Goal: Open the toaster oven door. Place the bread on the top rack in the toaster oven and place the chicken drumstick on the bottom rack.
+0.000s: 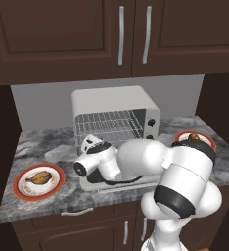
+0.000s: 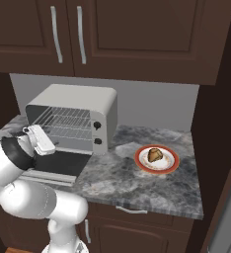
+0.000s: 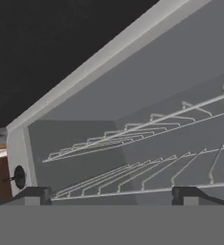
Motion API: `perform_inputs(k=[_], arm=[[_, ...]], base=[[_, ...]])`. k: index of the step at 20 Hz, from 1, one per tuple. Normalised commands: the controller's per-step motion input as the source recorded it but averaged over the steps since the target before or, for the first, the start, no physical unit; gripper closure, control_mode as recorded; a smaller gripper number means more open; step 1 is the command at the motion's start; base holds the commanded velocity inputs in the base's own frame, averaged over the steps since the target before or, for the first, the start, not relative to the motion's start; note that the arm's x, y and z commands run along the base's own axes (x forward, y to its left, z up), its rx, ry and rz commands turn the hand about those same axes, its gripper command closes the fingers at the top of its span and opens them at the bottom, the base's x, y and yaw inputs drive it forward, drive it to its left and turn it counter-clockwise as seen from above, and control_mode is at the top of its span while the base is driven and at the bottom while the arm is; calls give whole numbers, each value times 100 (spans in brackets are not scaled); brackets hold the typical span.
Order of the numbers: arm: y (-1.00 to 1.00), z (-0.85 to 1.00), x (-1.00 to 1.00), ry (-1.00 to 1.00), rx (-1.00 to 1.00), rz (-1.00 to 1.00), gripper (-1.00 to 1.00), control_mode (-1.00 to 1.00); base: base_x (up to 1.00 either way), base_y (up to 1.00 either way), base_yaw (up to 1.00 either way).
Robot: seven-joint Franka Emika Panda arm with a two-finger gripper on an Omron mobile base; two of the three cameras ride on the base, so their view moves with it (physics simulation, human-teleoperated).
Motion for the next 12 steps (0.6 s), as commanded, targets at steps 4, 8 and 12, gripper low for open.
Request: perform_inputs(k=[4,8,12], arm=[[0,-3,14,-2,0,1,-100,-100],[0,-4,14,-2,0,2,-100,-100],[0,-13,4,0,0,3,-100,-100]], base=[[0,0,0],[0,0,0],[0,0,0]])
